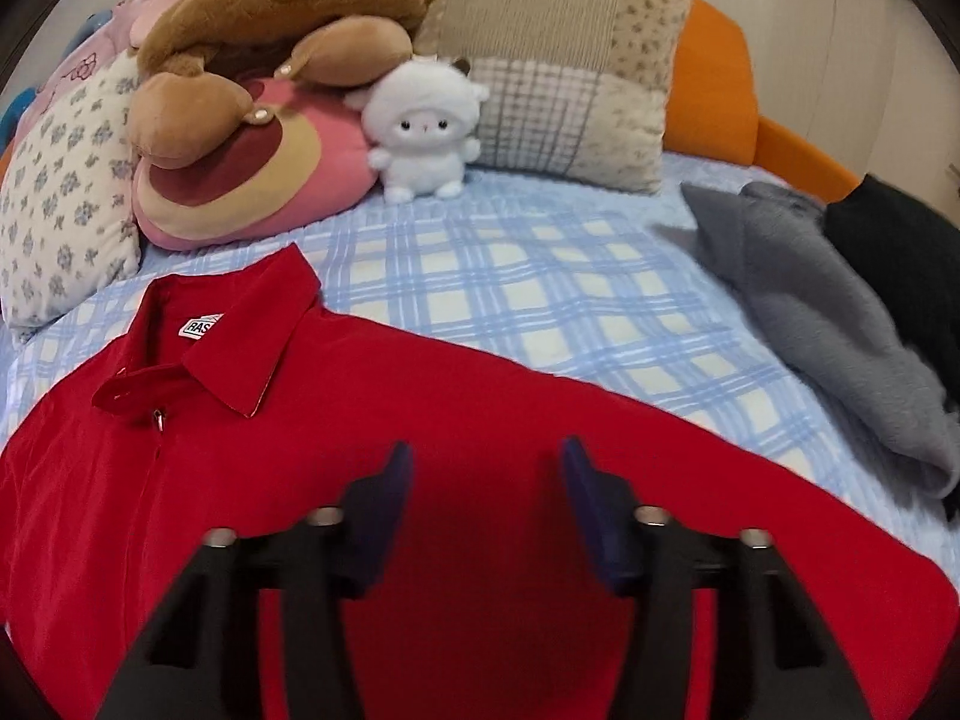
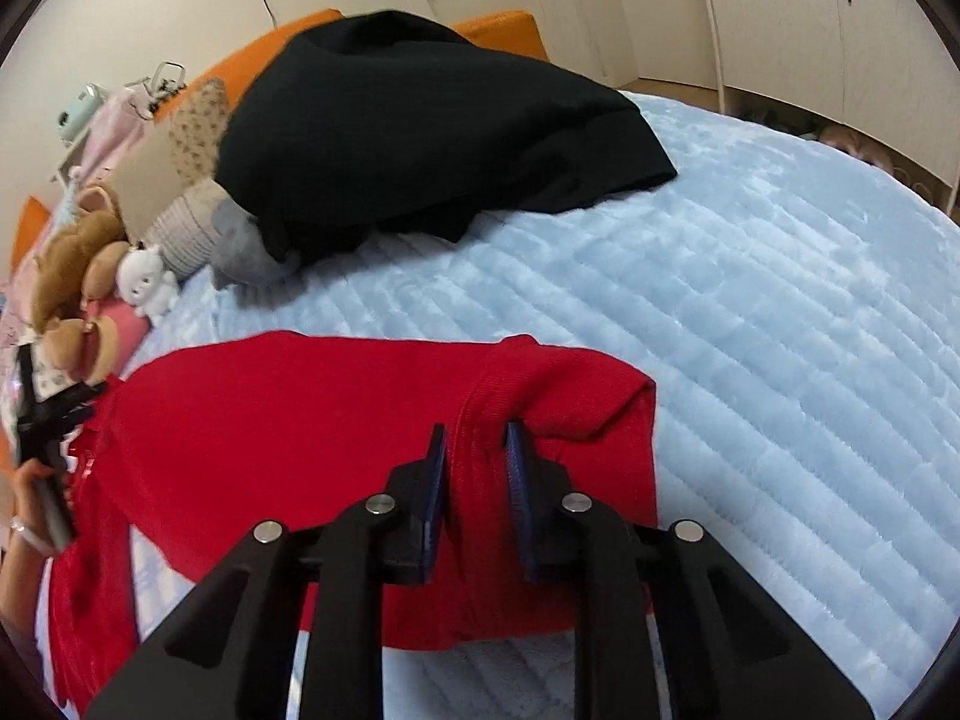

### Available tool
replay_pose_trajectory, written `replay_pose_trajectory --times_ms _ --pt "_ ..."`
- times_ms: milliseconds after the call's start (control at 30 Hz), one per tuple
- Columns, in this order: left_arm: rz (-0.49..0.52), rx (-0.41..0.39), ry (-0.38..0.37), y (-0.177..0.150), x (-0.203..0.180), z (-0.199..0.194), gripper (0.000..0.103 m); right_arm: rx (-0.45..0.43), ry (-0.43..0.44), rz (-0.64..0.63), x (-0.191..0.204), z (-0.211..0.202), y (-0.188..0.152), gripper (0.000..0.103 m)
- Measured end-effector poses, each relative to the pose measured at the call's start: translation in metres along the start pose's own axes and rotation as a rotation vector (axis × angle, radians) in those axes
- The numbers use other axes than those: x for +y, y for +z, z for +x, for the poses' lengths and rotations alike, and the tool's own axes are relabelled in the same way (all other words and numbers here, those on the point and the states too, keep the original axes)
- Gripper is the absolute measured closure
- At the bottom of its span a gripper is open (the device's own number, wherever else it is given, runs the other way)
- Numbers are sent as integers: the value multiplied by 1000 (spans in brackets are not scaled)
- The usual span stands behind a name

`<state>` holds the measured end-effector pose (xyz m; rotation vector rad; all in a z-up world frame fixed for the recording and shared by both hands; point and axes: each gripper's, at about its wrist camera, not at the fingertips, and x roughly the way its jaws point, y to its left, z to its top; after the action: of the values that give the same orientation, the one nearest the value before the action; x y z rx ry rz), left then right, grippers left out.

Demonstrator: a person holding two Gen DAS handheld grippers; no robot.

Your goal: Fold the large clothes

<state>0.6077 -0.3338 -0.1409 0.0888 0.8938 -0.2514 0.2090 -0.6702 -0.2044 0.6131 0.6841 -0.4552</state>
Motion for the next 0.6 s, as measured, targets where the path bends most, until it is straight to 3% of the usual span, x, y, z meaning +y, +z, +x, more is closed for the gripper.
replay_pose_trajectory --times_ms 33,100,167,400,600 --pt "0 12 -11 2 1 5 64 -16 27 -5 3 -7 1 86" --pt "-10 47 -62 5 3 15 88 -55 75 -20 11 -23 7 87" --pt "-26 83 -99 8 4 24 96 -107 148 -53 26 -47 16 88" --pt "-72 209 -214 15 11 62 97 -196 441 -295 125 -139 38 88" --pt "-144 255 -316 19 23 76 97 -164 723 -509 225 -198 31 88"
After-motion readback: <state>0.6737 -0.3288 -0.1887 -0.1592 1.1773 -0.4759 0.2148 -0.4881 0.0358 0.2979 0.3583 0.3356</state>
